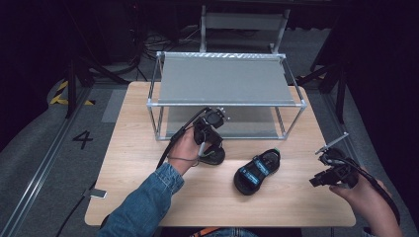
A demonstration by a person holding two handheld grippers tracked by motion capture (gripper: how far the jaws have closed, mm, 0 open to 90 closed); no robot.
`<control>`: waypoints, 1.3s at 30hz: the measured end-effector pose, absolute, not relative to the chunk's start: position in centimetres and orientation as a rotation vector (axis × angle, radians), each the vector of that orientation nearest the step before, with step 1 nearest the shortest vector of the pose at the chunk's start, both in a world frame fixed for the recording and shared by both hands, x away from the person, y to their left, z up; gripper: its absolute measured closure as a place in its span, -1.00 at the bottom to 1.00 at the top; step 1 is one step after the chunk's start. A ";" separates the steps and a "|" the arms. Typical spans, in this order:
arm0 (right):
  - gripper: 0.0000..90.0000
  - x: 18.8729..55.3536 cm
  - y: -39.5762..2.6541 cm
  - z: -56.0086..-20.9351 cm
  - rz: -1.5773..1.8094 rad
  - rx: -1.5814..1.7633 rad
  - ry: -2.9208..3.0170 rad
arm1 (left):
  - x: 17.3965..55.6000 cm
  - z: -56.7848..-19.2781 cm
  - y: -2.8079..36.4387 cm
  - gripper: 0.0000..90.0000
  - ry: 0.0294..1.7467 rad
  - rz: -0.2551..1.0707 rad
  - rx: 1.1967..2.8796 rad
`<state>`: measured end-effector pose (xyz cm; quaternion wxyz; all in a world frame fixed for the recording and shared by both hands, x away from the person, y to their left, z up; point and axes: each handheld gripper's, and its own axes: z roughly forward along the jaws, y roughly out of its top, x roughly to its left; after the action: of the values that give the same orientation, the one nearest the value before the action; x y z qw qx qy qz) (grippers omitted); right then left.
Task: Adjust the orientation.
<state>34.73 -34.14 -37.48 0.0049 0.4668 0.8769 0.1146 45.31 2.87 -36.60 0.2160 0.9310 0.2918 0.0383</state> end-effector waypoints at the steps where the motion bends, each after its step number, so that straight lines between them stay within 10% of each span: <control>1: 0.45 34.8 -34.2 -37.4 0.358 1.454 2.744 | 45.1 -36.4 3.0 0.92 0.796 0.107 2.574; 30: 0.40 40.0 -29.9 -36.0 0.399 1.198 2.844 | 36.8 -35.0 7.5 0.91 0.843 -0.017 2.817; 39: 0.35 40.0 -30.5 -35.9 0.402 1.224 2.818 | 37.1 -34.3 7.9 0.10 0.848 0.079 2.739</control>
<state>40.03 -30.53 -35.89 0.0213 0.3949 0.9093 0.1296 37.05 7.87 -34.30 0.1363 0.9460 0.2927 0.0273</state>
